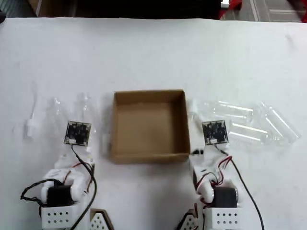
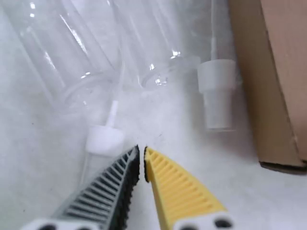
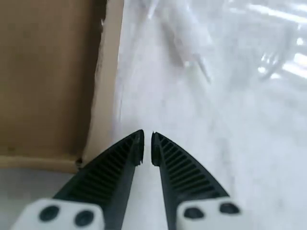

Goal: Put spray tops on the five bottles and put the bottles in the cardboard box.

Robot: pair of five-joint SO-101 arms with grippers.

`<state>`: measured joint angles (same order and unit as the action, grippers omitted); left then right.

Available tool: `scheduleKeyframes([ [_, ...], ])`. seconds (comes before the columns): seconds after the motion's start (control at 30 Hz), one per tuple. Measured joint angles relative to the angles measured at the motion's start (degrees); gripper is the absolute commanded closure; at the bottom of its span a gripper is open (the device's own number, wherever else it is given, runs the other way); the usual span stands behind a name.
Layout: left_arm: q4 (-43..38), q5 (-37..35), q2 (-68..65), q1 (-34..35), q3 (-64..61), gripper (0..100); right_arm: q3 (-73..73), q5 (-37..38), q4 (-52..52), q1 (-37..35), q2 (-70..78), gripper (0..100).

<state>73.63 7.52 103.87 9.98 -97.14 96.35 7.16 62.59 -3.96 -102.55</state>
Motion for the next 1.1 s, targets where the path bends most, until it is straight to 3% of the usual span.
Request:
scheduleKeyframes([
  [0.17, 0.0, 0.0, 0.0, 0.0, 0.0, 98, 0.0, 0.0, -13.8, -0.3, 0.0, 97.7],
  [0.4, 0.0, 0.0, 0.0, 0.0, 0.0, 98, 0.0, 0.0, -25.5, -0.3, 0.0, 97.7],
  [0.87, 0.0, 0.0, 0.0, 0.0, 0.0, 98, 0.0, 8.1, -26.9, 0.3, 0.0, 97.8],
  [1.1, 0.0, 0.0, 0.0, 0.0, 0.0, 98, -1.0, 11.9, -24.0, 5.5, 0.0, 97.7],
])
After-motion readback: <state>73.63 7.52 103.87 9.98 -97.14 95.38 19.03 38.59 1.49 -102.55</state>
